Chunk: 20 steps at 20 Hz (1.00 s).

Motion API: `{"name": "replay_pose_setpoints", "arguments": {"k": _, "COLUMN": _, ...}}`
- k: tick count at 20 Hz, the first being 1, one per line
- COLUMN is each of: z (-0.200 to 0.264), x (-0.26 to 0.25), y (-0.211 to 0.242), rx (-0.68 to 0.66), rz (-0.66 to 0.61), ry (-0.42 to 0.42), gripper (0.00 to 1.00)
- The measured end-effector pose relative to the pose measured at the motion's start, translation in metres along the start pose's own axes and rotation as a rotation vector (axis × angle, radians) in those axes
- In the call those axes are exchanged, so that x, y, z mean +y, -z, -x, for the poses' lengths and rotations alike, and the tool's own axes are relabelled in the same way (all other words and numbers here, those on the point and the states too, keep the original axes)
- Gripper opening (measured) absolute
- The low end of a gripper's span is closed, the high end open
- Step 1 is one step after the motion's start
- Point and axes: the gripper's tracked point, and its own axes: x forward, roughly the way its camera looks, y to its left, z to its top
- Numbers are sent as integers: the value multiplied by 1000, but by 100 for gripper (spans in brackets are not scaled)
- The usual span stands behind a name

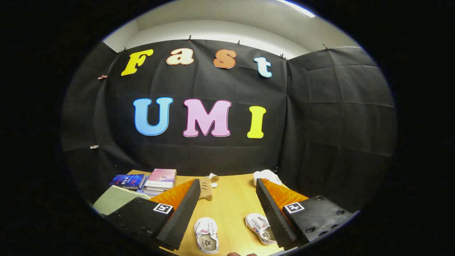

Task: Open the storage box then place both shoes into the box .Put the left shoe in first, then the right shoe, with the right side of both shoes facing outward in a uniform manner.

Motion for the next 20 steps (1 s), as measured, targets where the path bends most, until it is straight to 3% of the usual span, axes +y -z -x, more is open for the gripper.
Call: {"name": "replay_pose_setpoints", "arguments": {"k": 20, "z": -23, "x": 11, "y": 16, "rx": 49, "rz": -15, "ry": -106, "gripper": 97}}
